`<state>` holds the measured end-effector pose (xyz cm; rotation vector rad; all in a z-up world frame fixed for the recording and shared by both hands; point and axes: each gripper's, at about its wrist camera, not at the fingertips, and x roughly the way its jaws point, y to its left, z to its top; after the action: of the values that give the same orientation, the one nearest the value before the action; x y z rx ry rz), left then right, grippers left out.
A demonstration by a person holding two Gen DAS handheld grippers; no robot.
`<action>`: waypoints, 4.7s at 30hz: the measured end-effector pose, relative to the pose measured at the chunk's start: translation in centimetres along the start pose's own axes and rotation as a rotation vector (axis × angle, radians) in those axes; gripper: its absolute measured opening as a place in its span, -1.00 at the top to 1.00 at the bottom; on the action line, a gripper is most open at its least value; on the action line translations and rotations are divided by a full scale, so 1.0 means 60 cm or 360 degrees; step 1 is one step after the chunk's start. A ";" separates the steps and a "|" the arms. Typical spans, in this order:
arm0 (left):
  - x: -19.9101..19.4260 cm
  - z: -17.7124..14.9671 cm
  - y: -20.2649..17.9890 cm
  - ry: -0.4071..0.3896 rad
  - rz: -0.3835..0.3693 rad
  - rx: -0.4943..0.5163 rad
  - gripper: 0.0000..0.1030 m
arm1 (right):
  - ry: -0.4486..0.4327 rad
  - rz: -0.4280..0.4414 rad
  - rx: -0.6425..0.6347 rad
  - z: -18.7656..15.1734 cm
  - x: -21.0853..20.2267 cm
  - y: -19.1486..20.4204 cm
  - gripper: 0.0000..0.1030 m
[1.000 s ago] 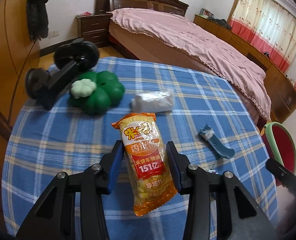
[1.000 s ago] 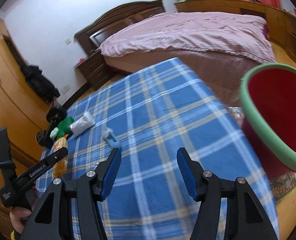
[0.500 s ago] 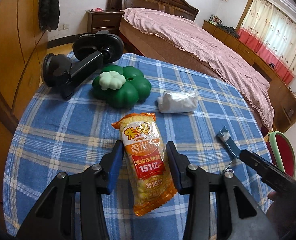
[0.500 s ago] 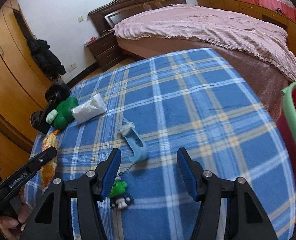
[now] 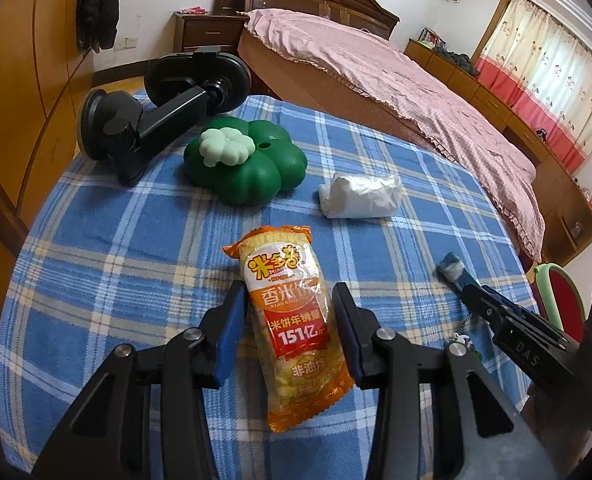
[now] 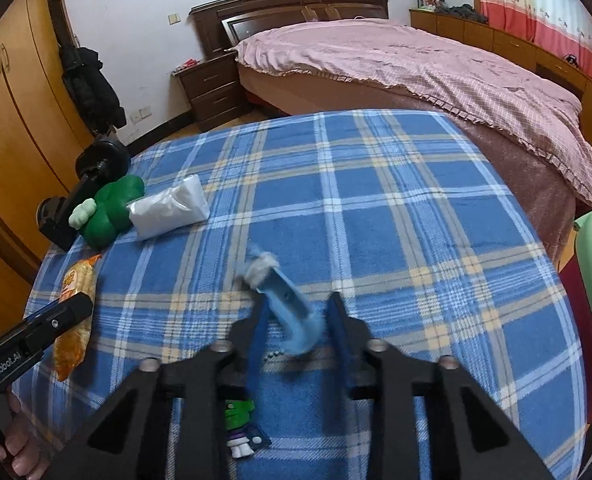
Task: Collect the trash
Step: 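Grasp the blue plastic clip with the right tool while the left tool holds the snack bag, then carry the snack bag in the left tool while the right tool carries the clip over the bucket, then open the left tool dropping the snack bag while the right tool releases the clip into the bucket, then move both open tools back over the white plastic bag on the table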
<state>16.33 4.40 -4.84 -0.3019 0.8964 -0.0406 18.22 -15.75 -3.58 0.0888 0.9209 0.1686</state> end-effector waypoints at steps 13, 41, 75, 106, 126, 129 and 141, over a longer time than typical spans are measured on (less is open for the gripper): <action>-0.039 -0.003 -0.023 -0.0057 -0.0050 0.0046 0.14 | -0.0068 0.0081 0.0144 -0.013 -0.042 -0.026 0.69; -0.160 -0.035 -0.189 -0.0196 -0.0379 0.0343 0.14 | -0.0501 0.0056 0.0471 -0.091 -0.299 -0.130 0.69; -0.084 -0.090 -0.553 -0.0049 -0.0678 0.0904 0.14 | -0.0675 -0.0182 0.0955 -0.171 -0.379 -0.416 0.68; 0.045 -0.121 -0.669 0.0172 -0.0639 0.0933 0.06 | -0.0473 -0.0218 0.1034 -0.165 -0.281 -0.563 0.42; -0.031 -0.039 -0.473 -0.0009 -0.0488 0.0685 0.06 | -0.0554 -0.0109 0.0871 -0.125 -0.314 -0.409 -0.10; -0.036 -0.021 -0.431 -0.0035 -0.0446 0.0640 0.06 | -0.0544 -0.0088 0.0834 -0.111 -0.310 -0.375 -0.14; -0.042 0.043 -0.276 -0.0107 -0.0263 0.0522 0.06 | -0.0509 -0.0043 0.0712 -0.068 -0.285 -0.261 -0.39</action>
<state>18.29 -10.44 3.17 -0.0697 0.7822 -0.3253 6.49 -34.27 5.06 0.5036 0.6262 -0.0789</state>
